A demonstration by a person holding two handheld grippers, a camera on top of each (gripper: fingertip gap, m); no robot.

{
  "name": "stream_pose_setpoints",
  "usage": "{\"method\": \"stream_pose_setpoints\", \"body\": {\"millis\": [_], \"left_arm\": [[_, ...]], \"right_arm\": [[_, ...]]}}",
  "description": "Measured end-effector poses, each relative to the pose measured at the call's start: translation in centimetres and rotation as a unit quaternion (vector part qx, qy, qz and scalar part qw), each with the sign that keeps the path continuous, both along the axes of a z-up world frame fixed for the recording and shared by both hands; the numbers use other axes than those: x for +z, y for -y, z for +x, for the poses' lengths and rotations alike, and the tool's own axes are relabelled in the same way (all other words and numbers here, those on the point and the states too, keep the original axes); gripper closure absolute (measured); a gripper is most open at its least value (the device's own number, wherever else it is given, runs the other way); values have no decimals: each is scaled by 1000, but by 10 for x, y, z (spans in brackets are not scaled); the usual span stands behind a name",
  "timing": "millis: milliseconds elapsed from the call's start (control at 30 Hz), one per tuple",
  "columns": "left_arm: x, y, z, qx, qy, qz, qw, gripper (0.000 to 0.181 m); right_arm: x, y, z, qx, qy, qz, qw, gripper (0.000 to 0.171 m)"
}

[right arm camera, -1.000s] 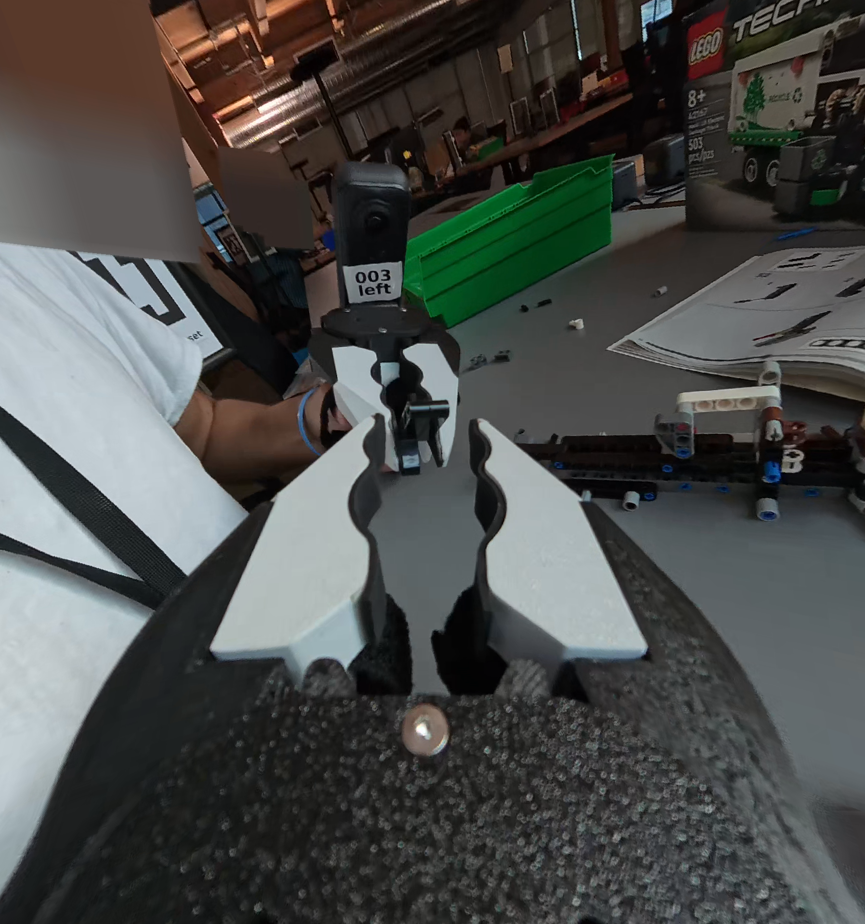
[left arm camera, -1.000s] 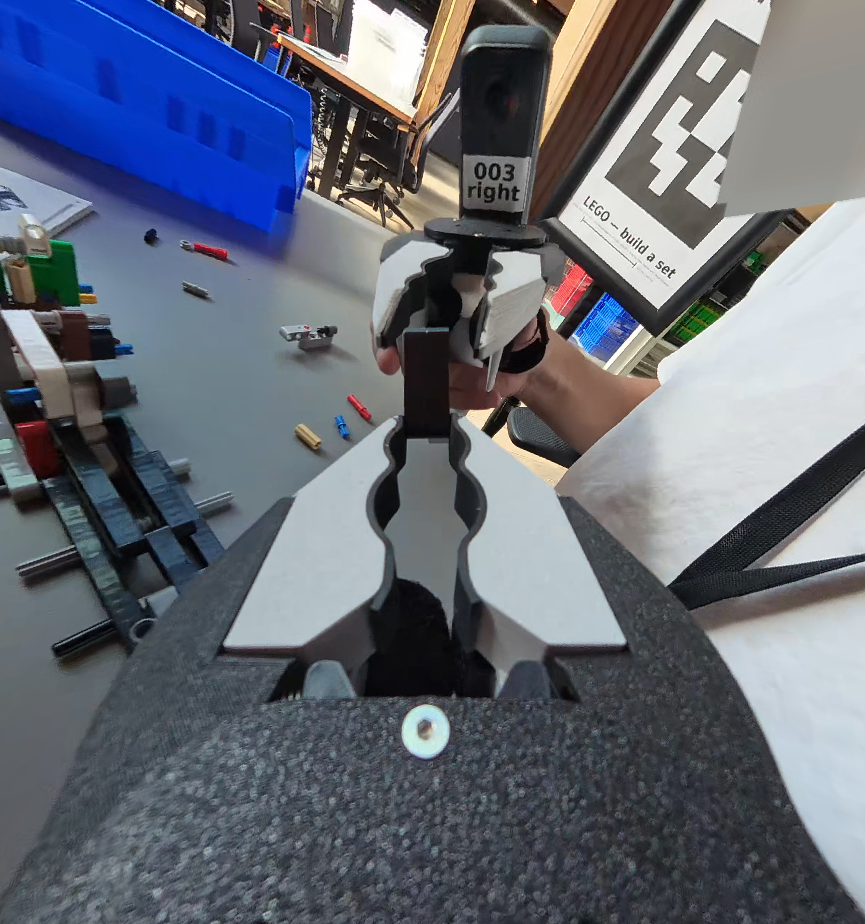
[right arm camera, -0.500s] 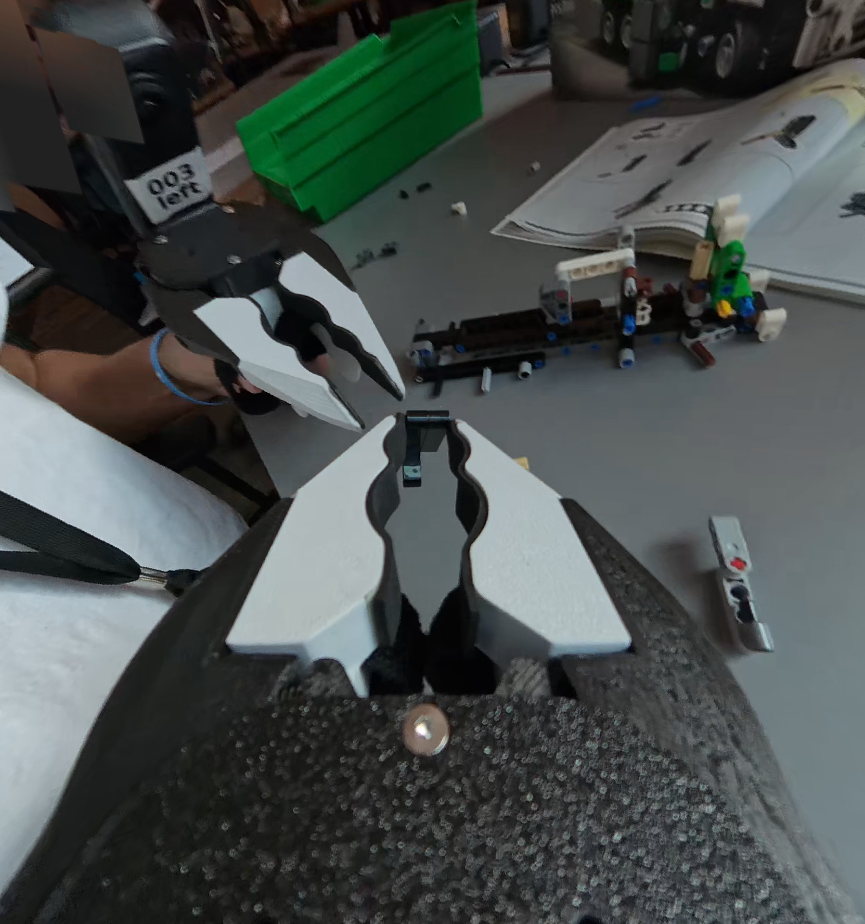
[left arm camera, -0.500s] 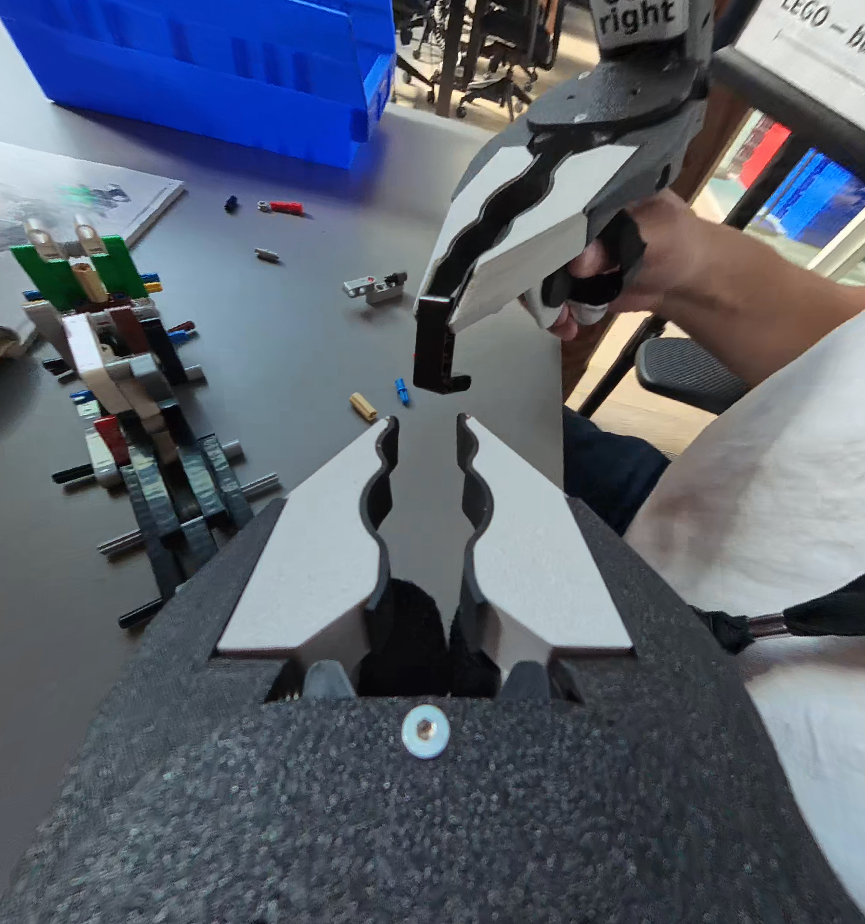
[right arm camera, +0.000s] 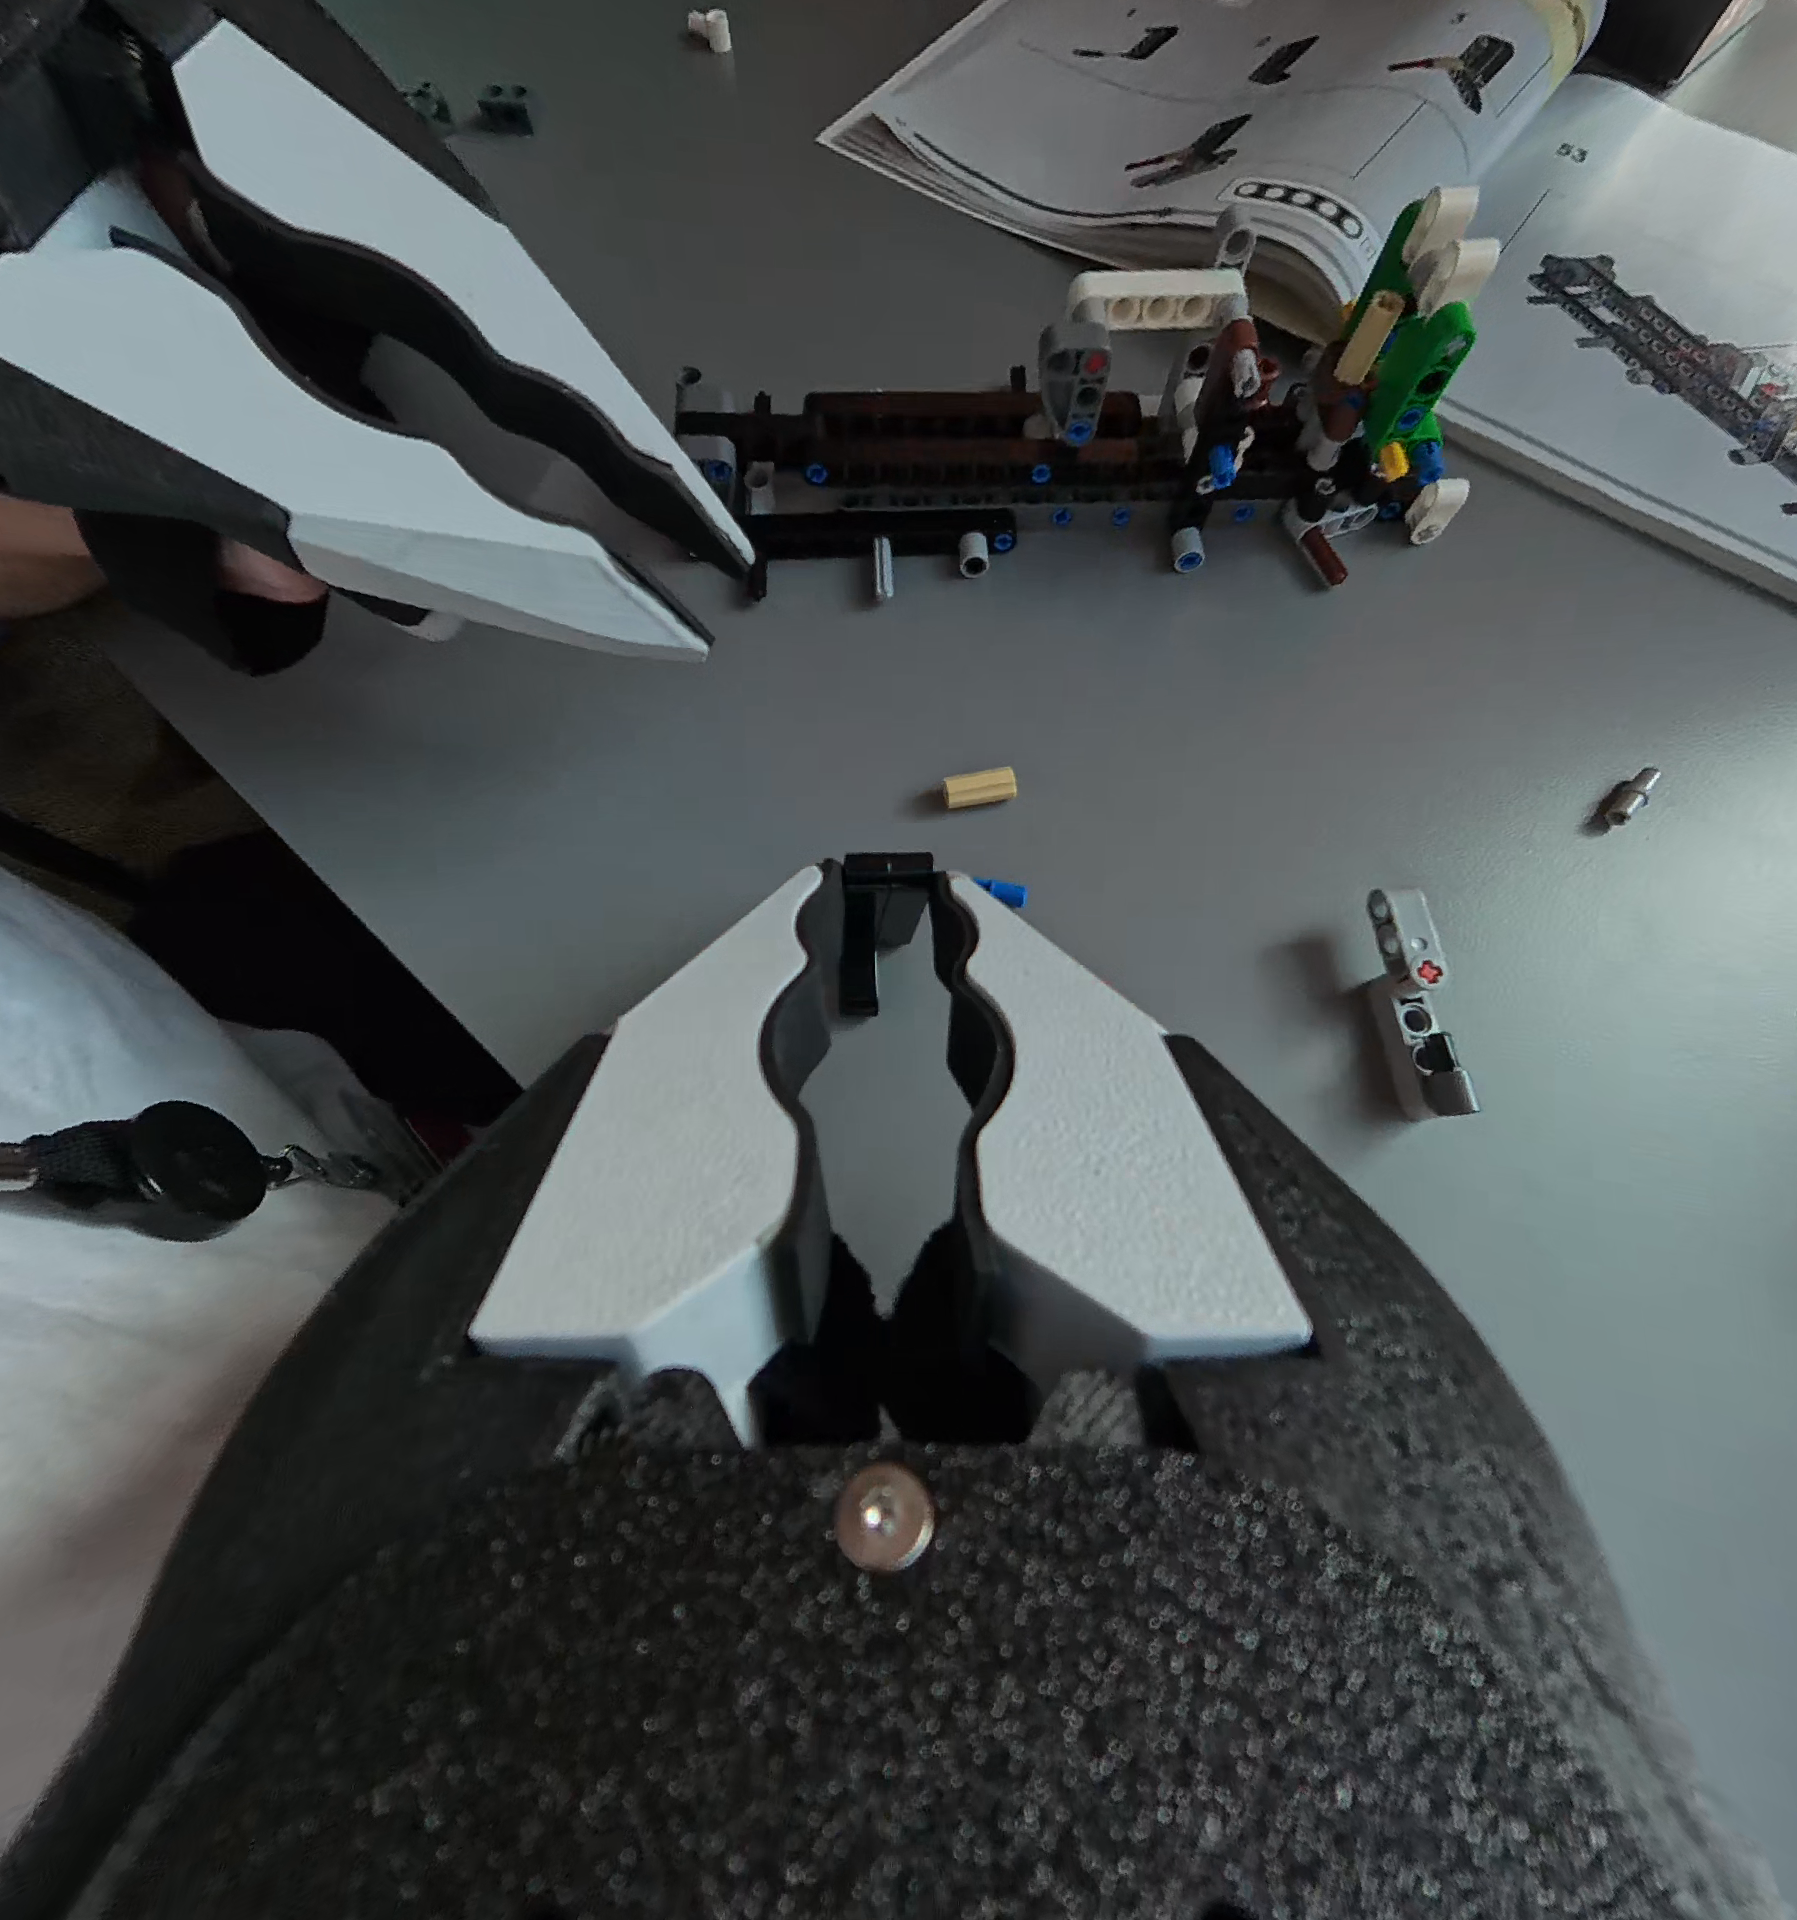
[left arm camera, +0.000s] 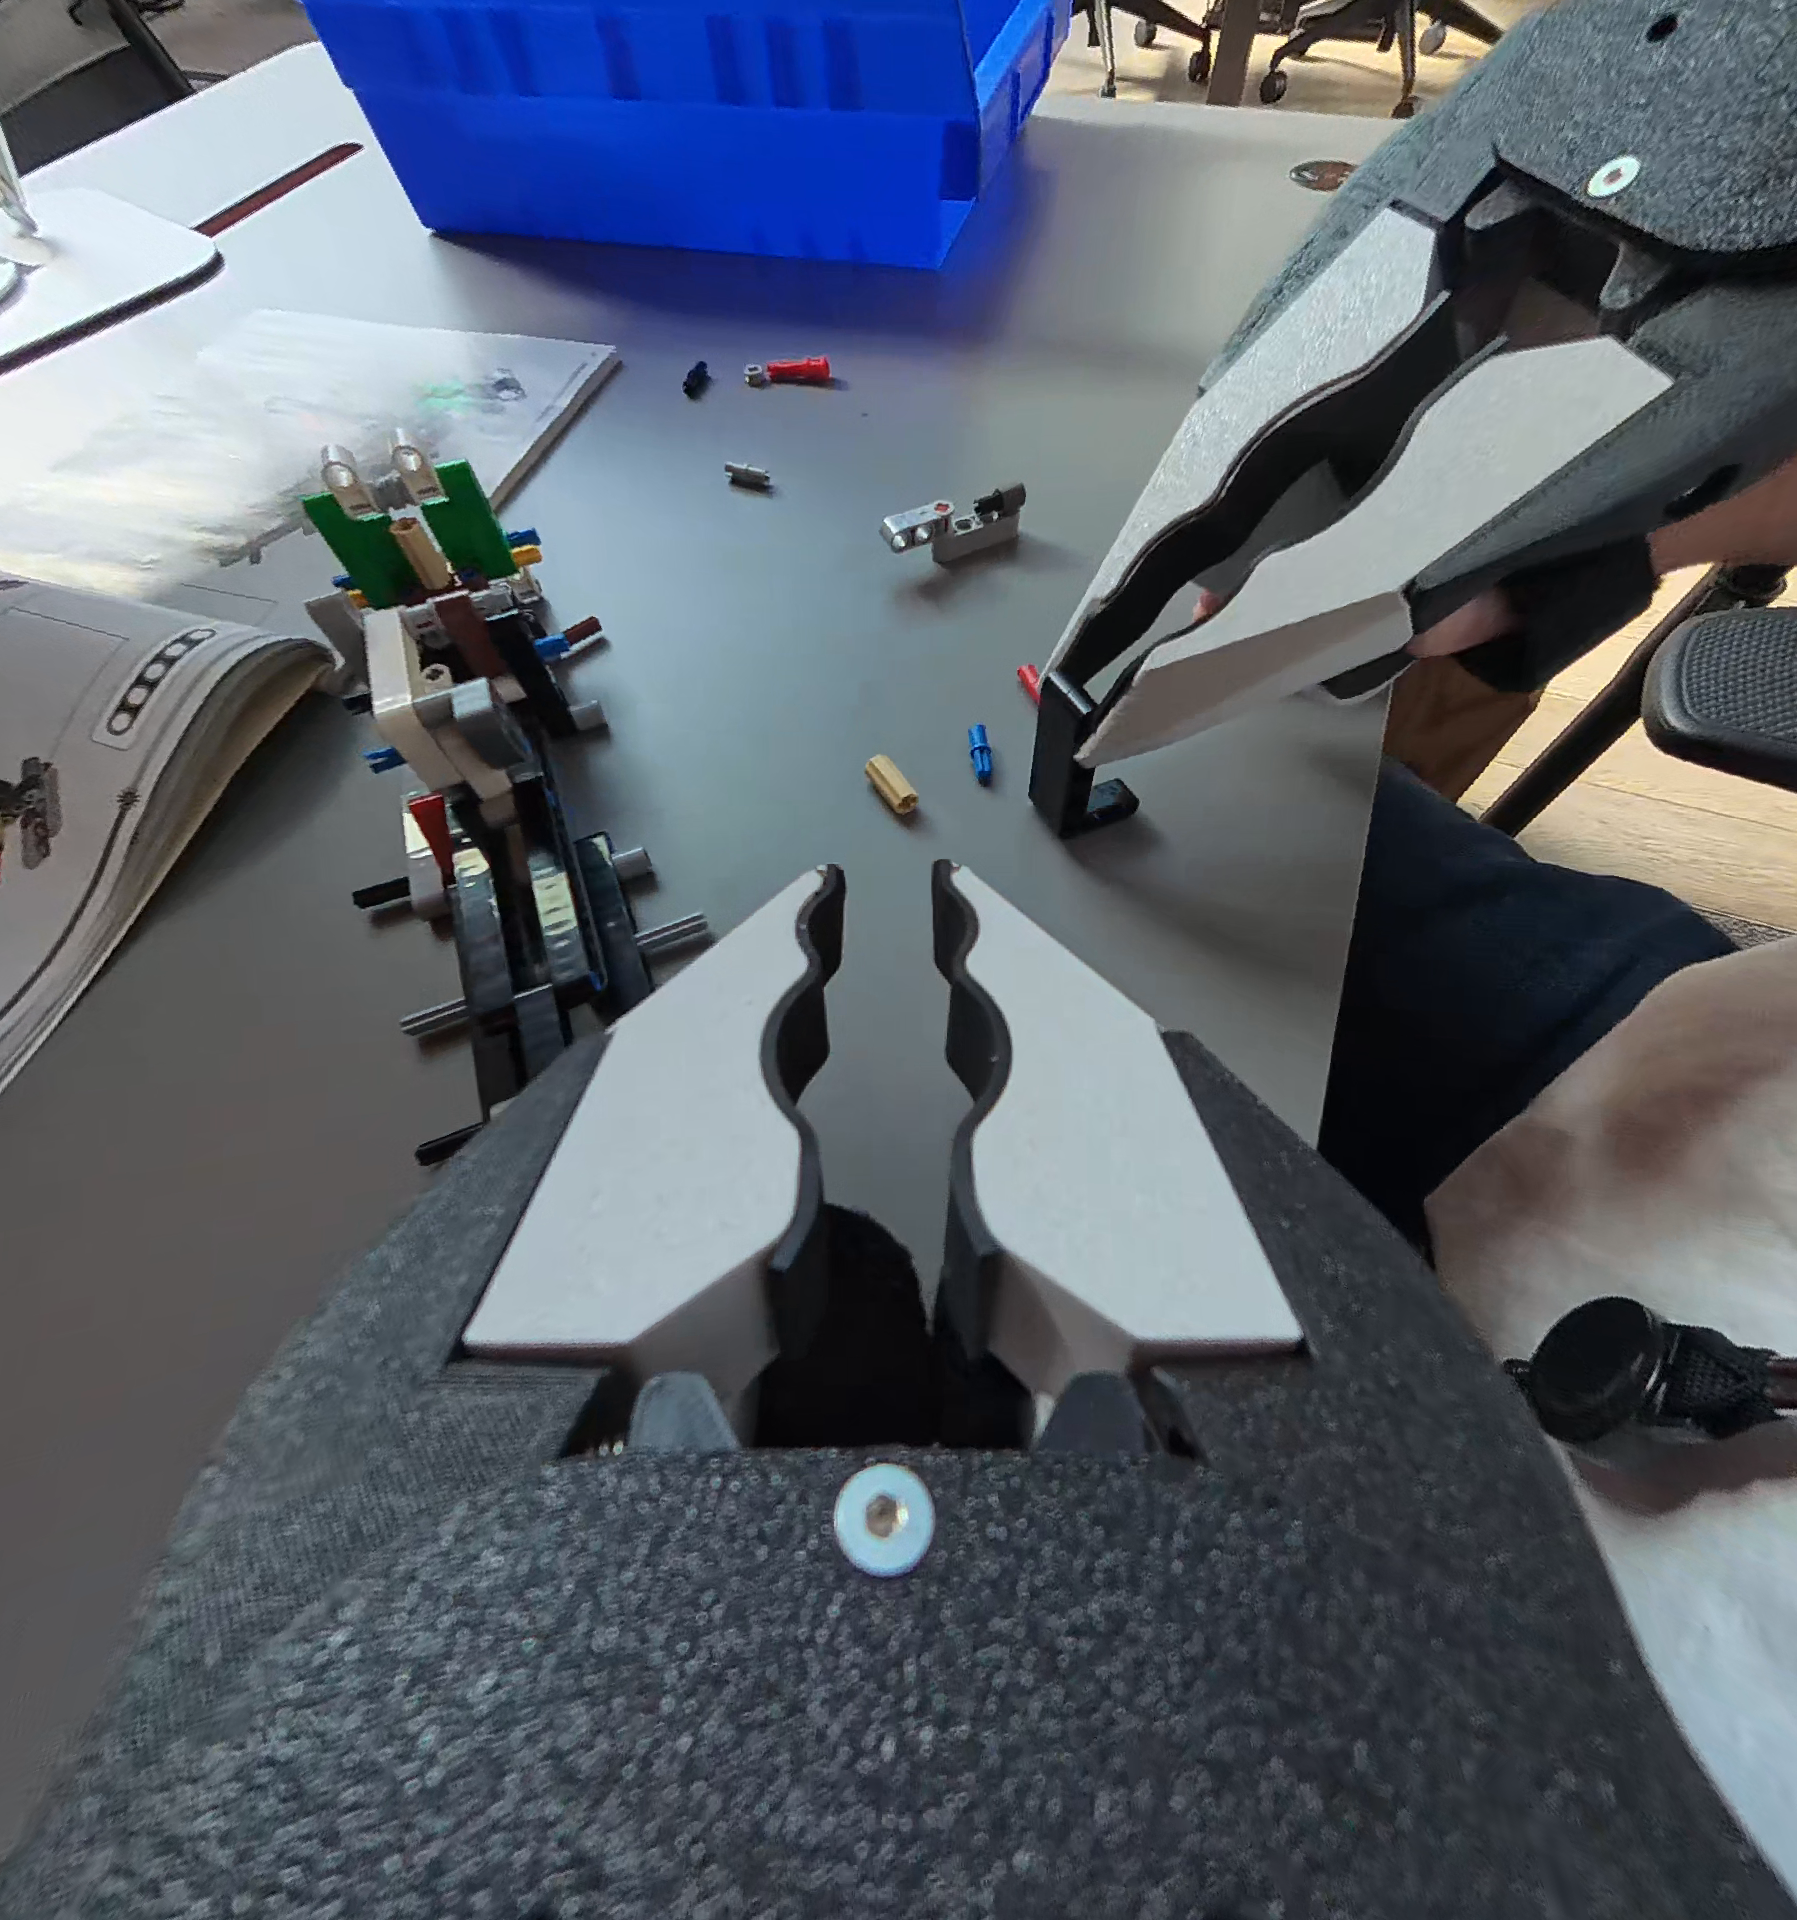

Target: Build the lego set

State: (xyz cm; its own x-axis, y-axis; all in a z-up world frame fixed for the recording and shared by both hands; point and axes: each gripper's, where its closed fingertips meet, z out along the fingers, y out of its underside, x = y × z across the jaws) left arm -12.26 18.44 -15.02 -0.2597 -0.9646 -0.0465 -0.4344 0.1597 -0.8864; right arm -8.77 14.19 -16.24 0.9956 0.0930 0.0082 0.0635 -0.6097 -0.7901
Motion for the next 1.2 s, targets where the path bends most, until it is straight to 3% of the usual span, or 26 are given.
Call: {"method": "stream_pose_setpoints", "body": {"millis": [33, 633, 867, 1033, 1200], "left_arm": [[0, 2, -1, -6, 1, -1, 1000, 165], [-3, 11, -3, -35, -7, 12, 999, 163], [-3, 11, -3, -35, -4, 14, 999, 163], [-7, 12, -2, -38, -17, 20, 999, 162], [-6, 12, -1, -40, -13, 25, 999, 164]], "right_arm": [[0, 0, 0, 1, 4, 3, 1000, 156], [2, -2, 0, 12, 34, 37, 999, 155], [18, 0, 0, 15, -19, 71, 997, 149], [37, 12, 26, -5, -42, 113, 993, 148], [19, 24, 51, -25, -36, 62, 997, 148]]}}
